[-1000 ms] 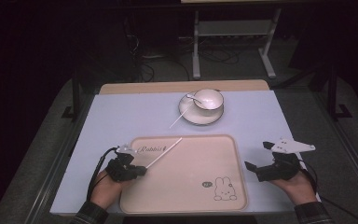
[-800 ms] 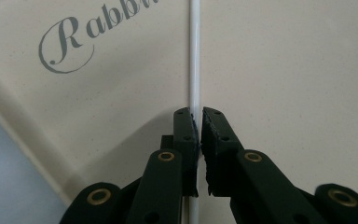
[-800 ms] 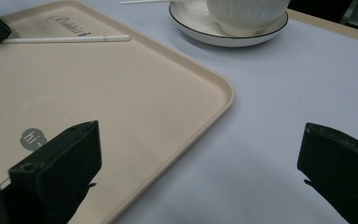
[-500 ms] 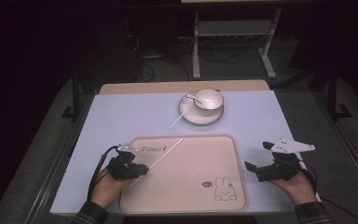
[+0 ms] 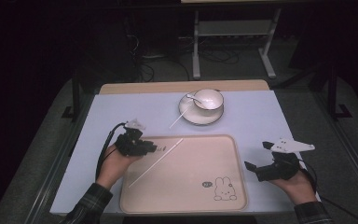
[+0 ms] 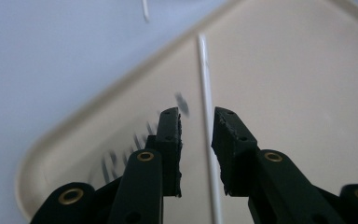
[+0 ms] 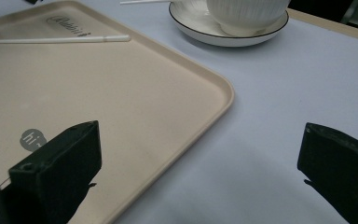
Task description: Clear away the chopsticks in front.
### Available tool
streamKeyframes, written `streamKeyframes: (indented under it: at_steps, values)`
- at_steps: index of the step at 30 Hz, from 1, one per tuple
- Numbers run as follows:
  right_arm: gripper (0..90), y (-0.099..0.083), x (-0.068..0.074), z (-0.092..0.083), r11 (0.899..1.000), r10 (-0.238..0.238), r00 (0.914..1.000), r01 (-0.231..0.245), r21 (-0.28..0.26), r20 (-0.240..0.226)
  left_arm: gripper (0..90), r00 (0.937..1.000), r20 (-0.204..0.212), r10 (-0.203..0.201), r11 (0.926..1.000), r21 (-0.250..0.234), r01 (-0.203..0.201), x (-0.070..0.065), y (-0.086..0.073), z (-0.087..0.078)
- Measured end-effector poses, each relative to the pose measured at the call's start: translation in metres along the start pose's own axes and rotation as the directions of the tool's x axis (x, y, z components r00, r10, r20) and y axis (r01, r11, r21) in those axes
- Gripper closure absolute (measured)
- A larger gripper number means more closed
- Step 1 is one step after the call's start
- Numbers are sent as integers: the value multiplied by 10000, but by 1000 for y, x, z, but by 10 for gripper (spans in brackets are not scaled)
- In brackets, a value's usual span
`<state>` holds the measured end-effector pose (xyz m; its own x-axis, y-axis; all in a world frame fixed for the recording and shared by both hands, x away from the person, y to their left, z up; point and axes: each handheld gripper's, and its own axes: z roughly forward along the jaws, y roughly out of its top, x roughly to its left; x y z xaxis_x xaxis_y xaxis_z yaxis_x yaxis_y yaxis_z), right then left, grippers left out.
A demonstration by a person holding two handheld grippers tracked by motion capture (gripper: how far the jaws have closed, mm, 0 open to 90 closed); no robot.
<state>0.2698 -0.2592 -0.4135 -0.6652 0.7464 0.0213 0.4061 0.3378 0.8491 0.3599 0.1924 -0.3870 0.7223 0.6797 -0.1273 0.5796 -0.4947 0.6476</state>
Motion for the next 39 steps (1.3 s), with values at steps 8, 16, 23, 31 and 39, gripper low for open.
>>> streamKeyframes:
  at_steps: [8,16,23,31,39]
  values:
    - [0,-1,-1,-1,10000,62,10000,-62,-59,-33,764,9986,-361,394,9972,-620,-416,12,70,32]
    - [0,-1,-2,-2,9998,127,9999,-128,-122,-102,770,9967,-560,589,9969,-495,-617,26,104,76]
    - [0,-3,-4,-2,9996,222,9997,-224,-158,-138,768,9970,-514,570,9966,-566,-599,38,118,115]
    - [0,-3,-5,-2,9995,258,9995,-261,-192,-183,744,9971,-568,504,9981,-339,-524,41,120,131]
    - [0,-2,-5,-3,9992,303,9993,-308,-237,-206,769,9961,-755,464,9989,-28,-468,40,120,147]
